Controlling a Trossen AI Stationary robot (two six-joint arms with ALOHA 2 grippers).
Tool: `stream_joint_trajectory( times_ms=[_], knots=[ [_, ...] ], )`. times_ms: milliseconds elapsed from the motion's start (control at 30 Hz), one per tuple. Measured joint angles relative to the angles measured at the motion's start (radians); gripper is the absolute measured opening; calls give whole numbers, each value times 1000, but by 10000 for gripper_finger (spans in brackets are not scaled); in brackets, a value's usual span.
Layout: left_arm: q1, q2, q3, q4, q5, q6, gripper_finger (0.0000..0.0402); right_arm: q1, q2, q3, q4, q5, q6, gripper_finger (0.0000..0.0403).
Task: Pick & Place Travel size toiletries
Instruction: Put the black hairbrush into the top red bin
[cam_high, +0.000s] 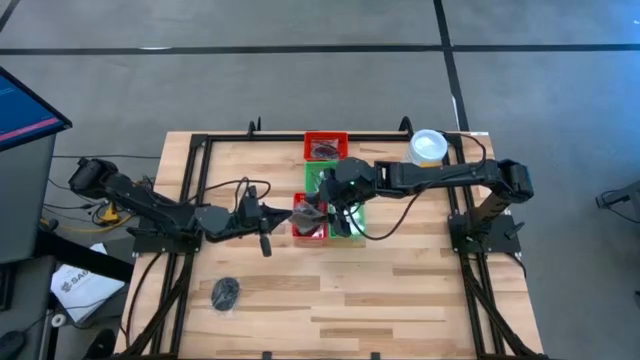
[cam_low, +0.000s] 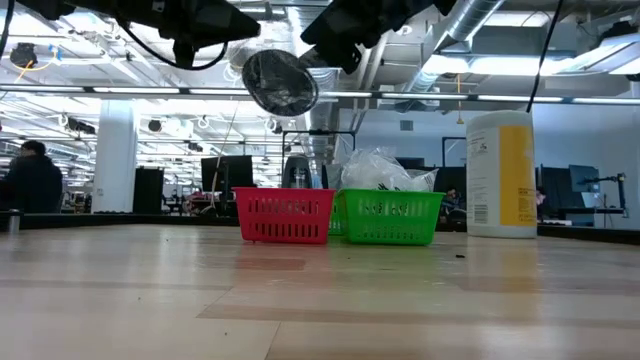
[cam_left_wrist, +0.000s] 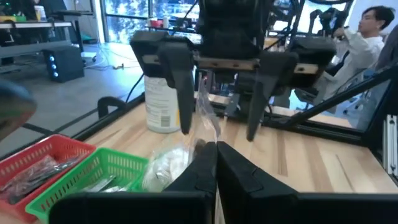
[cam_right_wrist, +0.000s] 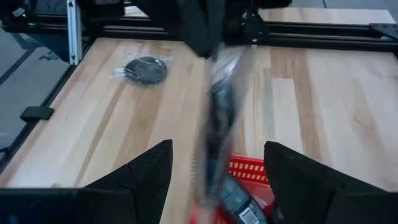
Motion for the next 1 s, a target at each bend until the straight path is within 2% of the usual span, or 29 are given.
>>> stream_joint_trajectory(
  times_ms=[200,500,633,833,867,1000],
  knots=[
    [0,51,0,30,0,-2,0,-26,3,0,8,-1,13,240],
    [16,66,0,83,0,34,0,6,113,3,37,-28,14,234],
    [21,66,0,81,0,35,0,1,134,29,-2,-26,10,184],
    [23,66,0,67,3,87,0,4,132,43,-32,-28,-40,31],
    [23,66,0,67,2,106,1,4,131,44,-34,-29,-50,21],
    [23,66,0,63,-1,114,4,2,132,45,-55,-29,-54,31]
  ],
)
